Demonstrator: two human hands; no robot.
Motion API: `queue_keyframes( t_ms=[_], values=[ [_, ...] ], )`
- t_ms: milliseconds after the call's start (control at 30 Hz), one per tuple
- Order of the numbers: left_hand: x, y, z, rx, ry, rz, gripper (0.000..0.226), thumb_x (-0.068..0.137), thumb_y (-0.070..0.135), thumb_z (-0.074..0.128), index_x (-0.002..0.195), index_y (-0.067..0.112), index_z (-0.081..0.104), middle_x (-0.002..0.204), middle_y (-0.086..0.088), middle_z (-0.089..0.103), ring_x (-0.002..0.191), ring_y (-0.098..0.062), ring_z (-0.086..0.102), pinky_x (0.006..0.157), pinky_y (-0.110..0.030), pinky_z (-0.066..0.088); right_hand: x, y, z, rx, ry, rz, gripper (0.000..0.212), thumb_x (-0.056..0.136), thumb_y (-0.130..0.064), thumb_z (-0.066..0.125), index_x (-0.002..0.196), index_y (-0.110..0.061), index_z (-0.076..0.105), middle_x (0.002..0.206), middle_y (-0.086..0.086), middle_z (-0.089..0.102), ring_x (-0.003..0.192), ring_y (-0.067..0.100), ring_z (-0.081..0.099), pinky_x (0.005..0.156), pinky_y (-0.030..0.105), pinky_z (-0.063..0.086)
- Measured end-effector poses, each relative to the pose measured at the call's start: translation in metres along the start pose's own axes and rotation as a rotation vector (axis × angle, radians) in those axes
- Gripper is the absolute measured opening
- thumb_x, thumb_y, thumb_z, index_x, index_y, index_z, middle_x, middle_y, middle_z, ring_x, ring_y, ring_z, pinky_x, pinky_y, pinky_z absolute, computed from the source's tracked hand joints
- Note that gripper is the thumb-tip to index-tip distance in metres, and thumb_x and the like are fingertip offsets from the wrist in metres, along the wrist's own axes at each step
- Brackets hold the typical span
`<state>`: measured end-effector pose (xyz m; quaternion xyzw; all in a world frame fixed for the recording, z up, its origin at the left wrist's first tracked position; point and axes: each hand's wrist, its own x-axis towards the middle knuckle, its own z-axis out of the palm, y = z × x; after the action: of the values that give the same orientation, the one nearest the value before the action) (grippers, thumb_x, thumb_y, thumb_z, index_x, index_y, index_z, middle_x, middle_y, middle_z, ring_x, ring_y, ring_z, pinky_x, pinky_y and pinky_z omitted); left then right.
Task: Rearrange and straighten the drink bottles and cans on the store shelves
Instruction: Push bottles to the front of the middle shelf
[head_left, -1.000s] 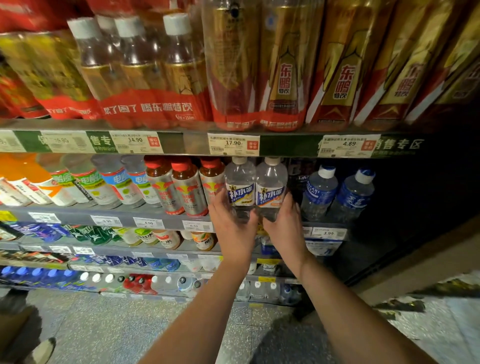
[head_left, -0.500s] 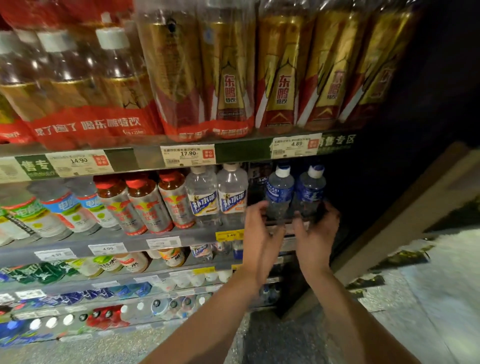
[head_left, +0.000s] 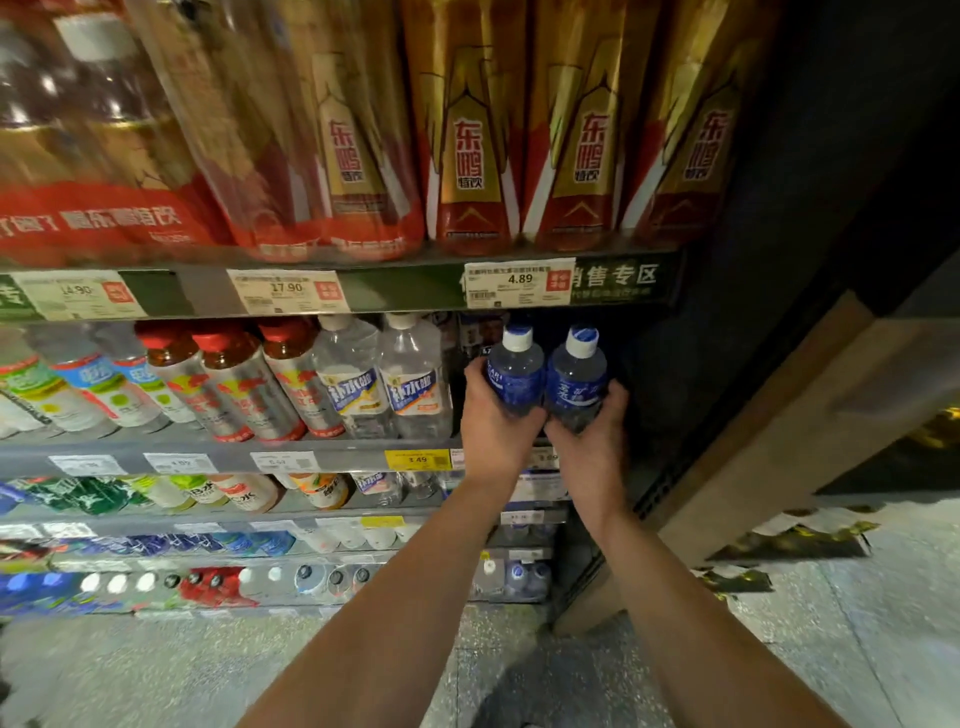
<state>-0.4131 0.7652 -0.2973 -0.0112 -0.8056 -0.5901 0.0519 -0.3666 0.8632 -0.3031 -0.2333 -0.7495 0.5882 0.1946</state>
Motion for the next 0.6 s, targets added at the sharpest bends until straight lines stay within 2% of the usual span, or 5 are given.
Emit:
queue_keyframes(
  t_ms=[167, 267, 400, 533, 600],
  values=[
    [-0.006, -0.001, -0.007, -0.034, -0.019, -0.029, 0.077, 0.076, 0.007, 0.077, 0.141, 0.014, 0.037, 0.12, 0.003, 0.059, 0.113, -0.019, 0.062, 0.087, -0.027, 0.05, 0.001, 0.001, 0.003, -0.034, -0.045, -0.008, 0.084, 0.076, -0.001, 0.078, 0.145, -0.013, 0.031, 0.121, -0.002, 0.062, 0.107, 0.009, 0.061, 0.089, 0.022, 0.05],
    [-0.008, 0.003, -0.003, -0.006, 0.057, -0.008, 0.077, 0.073, 0.017, 0.08, 0.14, 0.016, 0.043, 0.126, -0.003, 0.052, 0.123, -0.021, 0.05, 0.102, -0.037, 0.046, 0.002, 0.0, 0.004, -0.036, -0.054, -0.03, 0.082, 0.078, -0.007, 0.08, 0.144, -0.011, 0.033, 0.122, -0.001, 0.063, 0.106, 0.009, 0.062, 0.089, 0.027, 0.051],
    [-0.007, 0.003, -0.002, -0.046, 0.111, -0.025, 0.08, 0.067, 0.027, 0.083, 0.136, 0.021, 0.044, 0.125, 0.001, 0.058, 0.118, -0.016, 0.057, 0.1, -0.04, 0.051, 0.001, -0.003, 0.0, -0.009, -0.06, -0.011, 0.079, 0.078, -0.004, 0.077, 0.143, -0.018, 0.035, 0.122, -0.001, 0.062, 0.107, 0.012, 0.062, 0.092, 0.03, 0.051],
    [-0.011, -0.001, -0.011, -0.125, 0.044, -0.066, 0.077, 0.073, 0.014, 0.085, 0.133, 0.021, 0.038, 0.118, 0.006, 0.065, 0.101, 0.005, 0.064, 0.082, -0.015, 0.053, -0.001, -0.006, -0.002, -0.015, -0.064, -0.012, 0.077, 0.079, -0.004, 0.075, 0.144, -0.018, 0.035, 0.121, -0.002, 0.061, 0.107, 0.012, 0.06, 0.089, 0.028, 0.048],
    [-0.015, -0.004, -0.013, -0.108, 0.024, -0.053, 0.07, 0.077, 0.012, 0.081, 0.134, 0.021, 0.04, 0.121, 0.006, 0.064, 0.105, 0.001, 0.064, 0.081, -0.014, 0.053, -0.001, -0.006, -0.002, -0.029, -0.072, -0.021, 0.076, 0.079, -0.004, 0.075, 0.144, -0.016, 0.036, 0.124, 0.0, 0.061, 0.107, 0.012, 0.059, 0.089, 0.028, 0.047]
  ],
)
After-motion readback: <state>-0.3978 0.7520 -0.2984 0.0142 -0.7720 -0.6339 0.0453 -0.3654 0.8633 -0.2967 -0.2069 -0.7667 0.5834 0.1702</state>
